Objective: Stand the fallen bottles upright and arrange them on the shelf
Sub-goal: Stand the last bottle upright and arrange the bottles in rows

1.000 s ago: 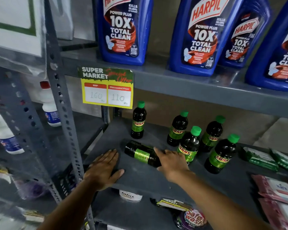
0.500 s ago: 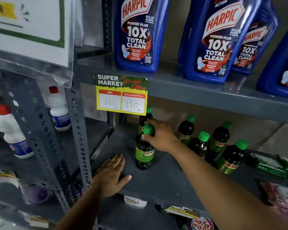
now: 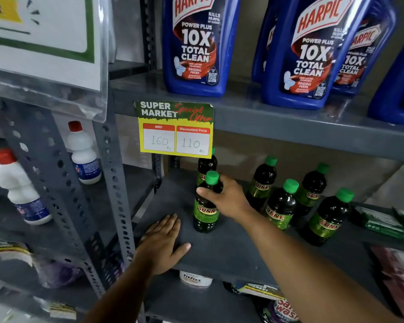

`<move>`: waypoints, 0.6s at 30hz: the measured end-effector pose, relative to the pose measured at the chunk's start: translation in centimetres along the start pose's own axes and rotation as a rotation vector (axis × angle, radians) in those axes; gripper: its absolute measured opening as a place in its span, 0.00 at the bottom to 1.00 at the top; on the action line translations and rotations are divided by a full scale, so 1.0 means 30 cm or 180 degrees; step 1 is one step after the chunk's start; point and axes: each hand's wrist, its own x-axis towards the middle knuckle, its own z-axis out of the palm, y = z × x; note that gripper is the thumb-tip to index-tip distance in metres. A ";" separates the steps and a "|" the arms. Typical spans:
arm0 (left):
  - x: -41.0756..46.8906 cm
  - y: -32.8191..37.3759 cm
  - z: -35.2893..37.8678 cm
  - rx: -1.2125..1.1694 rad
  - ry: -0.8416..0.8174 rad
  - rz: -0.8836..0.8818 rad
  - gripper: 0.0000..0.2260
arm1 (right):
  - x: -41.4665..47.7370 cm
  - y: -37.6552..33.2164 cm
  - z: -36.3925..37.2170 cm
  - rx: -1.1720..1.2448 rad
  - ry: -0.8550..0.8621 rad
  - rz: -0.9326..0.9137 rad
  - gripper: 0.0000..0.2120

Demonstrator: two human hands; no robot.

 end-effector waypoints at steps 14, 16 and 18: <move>0.004 -0.005 -0.001 -0.0087 -0.0188 -0.0013 0.41 | -0.094 0.204 0.078 -0.0253 -0.0195 0.0263 0.35; 0.005 -0.003 -0.005 -0.0083 -0.0195 -0.0020 0.41 | -0.090 0.195 0.083 -0.0321 -0.0232 0.0237 0.34; 0.001 -0.002 -0.009 -0.0079 -0.0167 -0.0031 0.41 | -0.104 0.189 0.080 -0.0235 -0.0308 0.0102 0.40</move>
